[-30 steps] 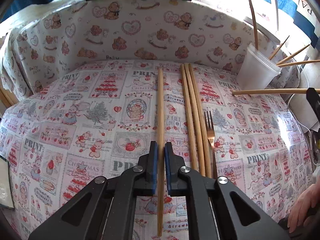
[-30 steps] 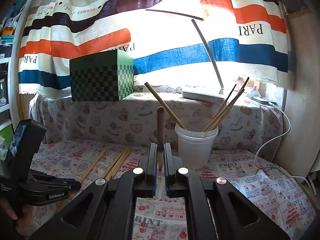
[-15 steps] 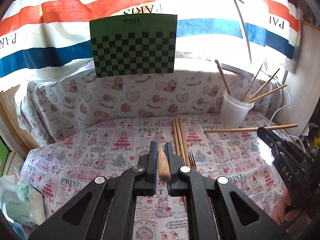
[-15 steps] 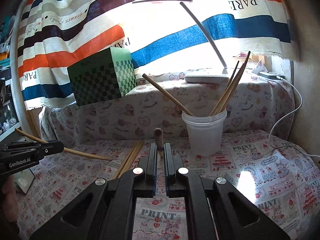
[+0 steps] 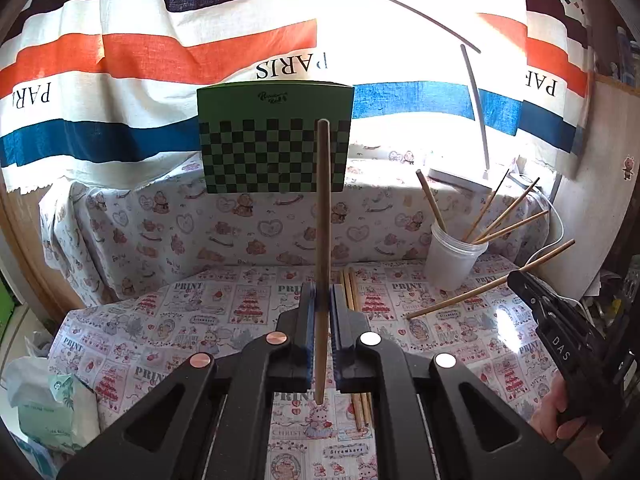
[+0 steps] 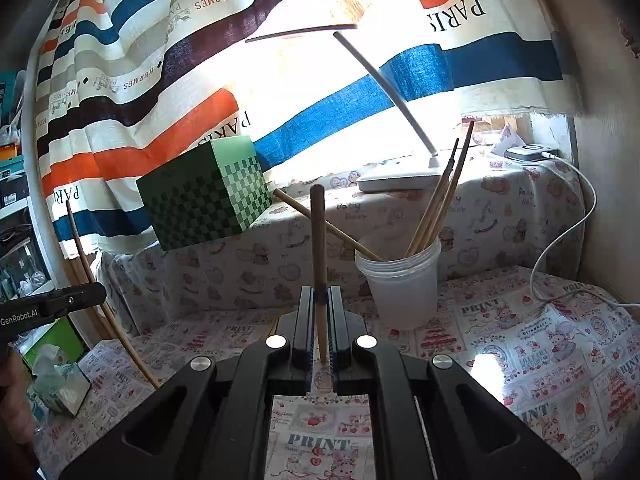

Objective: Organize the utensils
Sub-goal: 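Lift both held chopsticks up and carry them over the clear cup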

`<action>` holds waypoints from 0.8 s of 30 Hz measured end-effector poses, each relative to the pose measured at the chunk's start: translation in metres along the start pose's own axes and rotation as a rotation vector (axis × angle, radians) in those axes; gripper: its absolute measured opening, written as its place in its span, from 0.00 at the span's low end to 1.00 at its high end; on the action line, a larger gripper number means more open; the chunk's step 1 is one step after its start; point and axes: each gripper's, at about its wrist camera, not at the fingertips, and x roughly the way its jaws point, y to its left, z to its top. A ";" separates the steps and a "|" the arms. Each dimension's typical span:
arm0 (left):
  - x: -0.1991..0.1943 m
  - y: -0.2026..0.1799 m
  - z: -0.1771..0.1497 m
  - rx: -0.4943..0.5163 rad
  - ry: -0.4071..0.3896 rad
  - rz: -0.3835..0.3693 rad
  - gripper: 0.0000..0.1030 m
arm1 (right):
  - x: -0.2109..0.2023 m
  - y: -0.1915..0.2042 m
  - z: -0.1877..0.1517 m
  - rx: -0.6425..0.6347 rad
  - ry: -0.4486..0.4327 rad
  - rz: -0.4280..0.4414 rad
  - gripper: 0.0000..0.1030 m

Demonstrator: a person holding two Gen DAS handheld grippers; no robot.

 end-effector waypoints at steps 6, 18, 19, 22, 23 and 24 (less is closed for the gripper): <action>-0.005 0.002 0.004 -0.014 -0.008 -0.003 0.06 | -0.003 0.005 -0.001 -0.013 -0.007 0.014 0.06; -0.018 -0.011 0.032 -0.022 -0.082 -0.107 0.06 | -0.034 -0.003 0.044 -0.028 -0.078 0.001 0.06; -0.020 -0.014 0.035 -0.015 -0.091 -0.113 0.06 | -0.037 -0.004 0.049 -0.033 -0.080 -0.001 0.06; -0.023 -0.025 0.048 -0.004 -0.116 -0.127 0.06 | -0.044 -0.006 0.062 -0.048 -0.085 0.001 0.06; -0.024 -0.027 0.052 -0.005 -0.122 -0.145 0.06 | -0.046 -0.007 0.066 -0.052 -0.090 0.000 0.06; -0.024 -0.030 0.058 -0.008 -0.127 -0.166 0.06 | -0.049 -0.007 0.070 -0.058 -0.098 -0.001 0.06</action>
